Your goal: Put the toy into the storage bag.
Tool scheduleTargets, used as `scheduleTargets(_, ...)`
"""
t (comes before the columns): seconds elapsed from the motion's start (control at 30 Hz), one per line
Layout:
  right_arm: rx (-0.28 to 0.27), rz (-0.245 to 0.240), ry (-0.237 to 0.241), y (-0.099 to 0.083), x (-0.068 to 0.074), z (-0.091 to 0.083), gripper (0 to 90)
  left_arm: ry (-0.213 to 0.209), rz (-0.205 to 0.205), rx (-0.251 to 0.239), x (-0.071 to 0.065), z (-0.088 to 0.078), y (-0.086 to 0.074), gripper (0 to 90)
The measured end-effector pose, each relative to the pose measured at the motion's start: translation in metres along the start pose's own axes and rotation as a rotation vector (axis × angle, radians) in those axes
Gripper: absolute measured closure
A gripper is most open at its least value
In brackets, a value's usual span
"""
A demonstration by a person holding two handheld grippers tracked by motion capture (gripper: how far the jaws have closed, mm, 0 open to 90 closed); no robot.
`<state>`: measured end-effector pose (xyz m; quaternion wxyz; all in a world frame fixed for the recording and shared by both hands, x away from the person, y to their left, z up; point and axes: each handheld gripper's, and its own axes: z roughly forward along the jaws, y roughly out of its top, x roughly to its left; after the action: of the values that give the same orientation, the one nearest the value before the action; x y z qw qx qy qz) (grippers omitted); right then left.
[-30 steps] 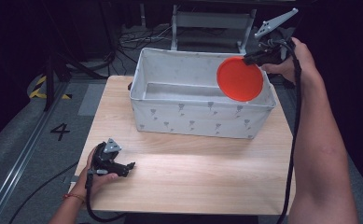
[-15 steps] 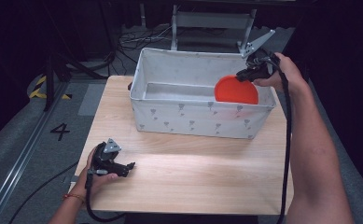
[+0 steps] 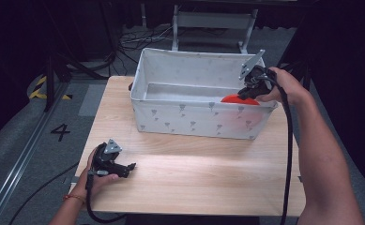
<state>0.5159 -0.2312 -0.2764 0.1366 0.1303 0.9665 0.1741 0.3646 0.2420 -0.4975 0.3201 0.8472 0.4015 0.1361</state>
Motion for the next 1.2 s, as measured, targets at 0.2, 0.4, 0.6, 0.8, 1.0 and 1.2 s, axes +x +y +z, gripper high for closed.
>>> scheduleTargets(0.2,0.054,-0.024,0.020,0.000,0.003,0.010,81.5,-0.002,0.002,-0.001,0.000,0.000,0.000,1.5)
scheduleTargets(0.4,0.060,-0.013,0.031,-0.001,0.000,0.013,81.5,-0.003,0.004,0.000,0.000,0.000,0.000,1.5)
scheduleTargets(0.6,0.120,-0.011,0.033,-0.003,-0.002,0.026,81.5,-0.002,0.002,0.000,0.000,0.000,0.000,1.4)
scheduleTargets(0.8,0.129,-0.007,0.054,-0.005,-0.002,0.034,81.4,-0.002,0.002,-0.001,0.000,0.000,0.000,1.5)
scheduleTargets(1.0,0.150,0.001,0.051,-0.005,-0.003,0.036,81.2,-0.002,0.002,-0.001,0.000,0.000,0.000,1.5)
scheduleTargets(1.2,0.126,0.010,0.032,-0.007,-0.004,0.036,77.7,0.007,0.012,-0.005,0.001,0.000,0.000,1.5)
